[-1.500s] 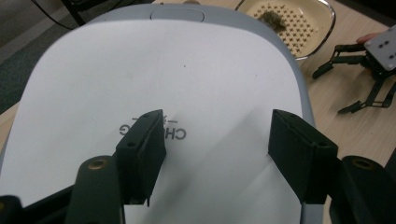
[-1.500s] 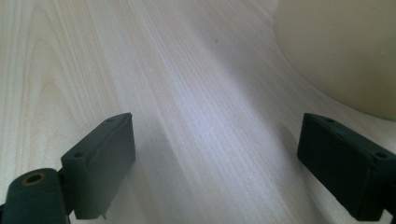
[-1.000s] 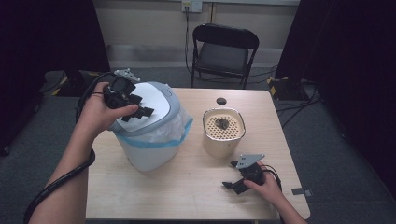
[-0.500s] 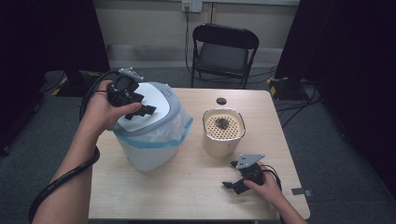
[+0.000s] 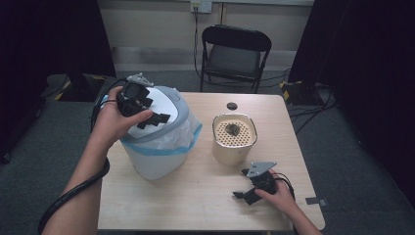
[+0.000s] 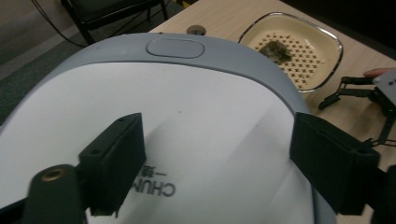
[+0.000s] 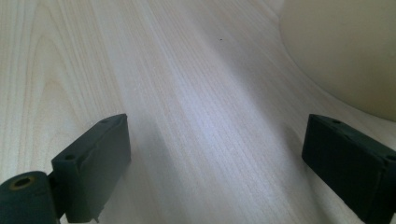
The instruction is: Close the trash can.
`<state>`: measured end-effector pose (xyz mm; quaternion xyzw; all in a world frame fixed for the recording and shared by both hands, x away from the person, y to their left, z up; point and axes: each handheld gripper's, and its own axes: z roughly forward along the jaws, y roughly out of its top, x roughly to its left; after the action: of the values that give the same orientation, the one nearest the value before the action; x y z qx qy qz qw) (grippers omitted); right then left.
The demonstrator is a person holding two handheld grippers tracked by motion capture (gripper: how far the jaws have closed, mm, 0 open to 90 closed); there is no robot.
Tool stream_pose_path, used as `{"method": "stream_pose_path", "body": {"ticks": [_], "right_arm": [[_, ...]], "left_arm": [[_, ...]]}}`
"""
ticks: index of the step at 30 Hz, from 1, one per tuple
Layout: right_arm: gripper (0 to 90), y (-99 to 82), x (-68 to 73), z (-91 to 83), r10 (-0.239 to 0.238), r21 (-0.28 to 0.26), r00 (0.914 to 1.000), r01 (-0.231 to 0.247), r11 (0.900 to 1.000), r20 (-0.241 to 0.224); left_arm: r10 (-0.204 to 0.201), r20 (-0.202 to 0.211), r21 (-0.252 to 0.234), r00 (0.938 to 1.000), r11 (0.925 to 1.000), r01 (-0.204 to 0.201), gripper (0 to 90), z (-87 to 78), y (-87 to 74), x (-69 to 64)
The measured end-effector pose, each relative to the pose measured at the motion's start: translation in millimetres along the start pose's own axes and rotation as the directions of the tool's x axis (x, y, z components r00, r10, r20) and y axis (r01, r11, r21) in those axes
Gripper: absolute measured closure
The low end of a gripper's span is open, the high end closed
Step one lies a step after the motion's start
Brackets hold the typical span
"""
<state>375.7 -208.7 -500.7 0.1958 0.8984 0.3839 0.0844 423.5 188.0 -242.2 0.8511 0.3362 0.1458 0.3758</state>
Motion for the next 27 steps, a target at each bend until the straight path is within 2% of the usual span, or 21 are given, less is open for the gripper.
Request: {"method": "stream_pose_path", "body": {"ticks": [4, 6, 8, 9, 10, 12, 13, 16, 17, 18, 20, 22, 26, 27], "right_arm": [[7.3, 0.0, 0.1, 0.0, 0.002, 0.000, 1.0000, -0.002, 1.0000, 0.001], [7.3, 0.0, 0.2, 0.0, 0.002, 0.000, 1.0000, -0.002, 1.0000, 0.001], [7.3, 0.0, 0.2, 0.0, 0.002, 0.000, 1.0000, -0.002, 1.0000, 0.001], [7.3, 0.0, 0.2, 0.0, 0.002, 0.000, 1.0000, -0.002, 1.0000, 0.001], [7.3, 0.0, 0.2, 0.0, 0.002, 0.000, 1.0000, -0.002, 1.0000, 0.001], [7.3, 0.0, 0.2, 0.0, 0.002, 0.000, 1.0000, -0.002, 1.0000, 0.001], [7.3, 0.0, 0.3, 0.0, 0.003, 0.001, 1.0000, -0.003, 1.0000, 0.001], [7.3, 0.0, 0.2, 0.1, 0.002, 0.000, 1.0000, -0.002, 1.0000, 0.002], [7.3, 0.0, 0.1, 0.1, 0.001, 0.000, 1.0000, -0.001, 1.0000, 0.002], [7.3, -0.1, 0.2, 0.2, 0.002, -0.002, 1.0000, -0.002, 1.0000, 0.002], [7.3, 0.0, 0.2, 0.1, 0.002, -0.001, 1.0000, -0.002, 1.0000, 0.004], [7.3, 0.0, 0.2, 0.1, 0.002, -0.001, 1.0000, -0.002, 1.0000, 0.004], [7.3, 0.0, 0.2, 0.1, 0.002, -0.001, 1.0000, -0.002, 1.0000, 0.004], [7.3, 0.0, 0.2, 0.1, 0.001, -0.002, 1.0000, -0.001, 1.0000, 0.004]], "left_arm": [[0.058, 0.064, -0.035, 0.9963, 0.9978, -0.056, 15.6, -6.8, 2.2, -24.9], [0.086, 0.080, -0.042, 0.9931, 0.9957, -0.083, 15.6, -6.5, 1.5, -37.6], [0.089, 0.131, -0.063, 0.9874, 0.9947, -0.081, 15.6, -3.1, -1.3, -49.4], [0.081, 0.140, -0.072, 0.9869, 0.9948, -0.072, 15.7, -0.1, -3.7, -55.4], [0.090, 0.151, -0.075, 0.9844, 0.9940, -0.079, 15.5, 3.5, -6.2, -60.6], [0.093, 0.189, -0.083, 0.9776, 0.9935, -0.078, 15.5, 12.8, -13.5, -72.1], [0.095, 0.197, -0.087, 0.9758, 0.9931, -0.079, 15.6, 16.2, -16.4, -75.5], [0.092, 0.247, -0.102, 0.9648, 0.9925, -0.068, 15.6, 31.4, -28.9, -86.3], [0.095, 0.255, -0.101, 0.9622, 0.9924, -0.071, 15.6, 36.6, -33.3, -89.4], [0.118, 0.253, -0.117, 0.9602, 0.9889, -0.091, 16.4, 40.8, -37.1, -93.2], [0.103, 0.285, -0.116, 0.9529, 0.9906, -0.072, 17.2, 51.4, -44.4, -99.9], [0.118, 0.291, -0.100, 0.9494, 0.9907, -0.092, 16.4, 61.5, -51.7, -107.1], [0.132, 0.323, -0.097, 0.9370, 0.9896, -0.106, 16.4, 77.0, -65.2, -117.7], [0.133, 0.327, -0.095, 0.9357, 0.9897, -0.107, 16.4, 80.2, -68.4, -119.5]]}}
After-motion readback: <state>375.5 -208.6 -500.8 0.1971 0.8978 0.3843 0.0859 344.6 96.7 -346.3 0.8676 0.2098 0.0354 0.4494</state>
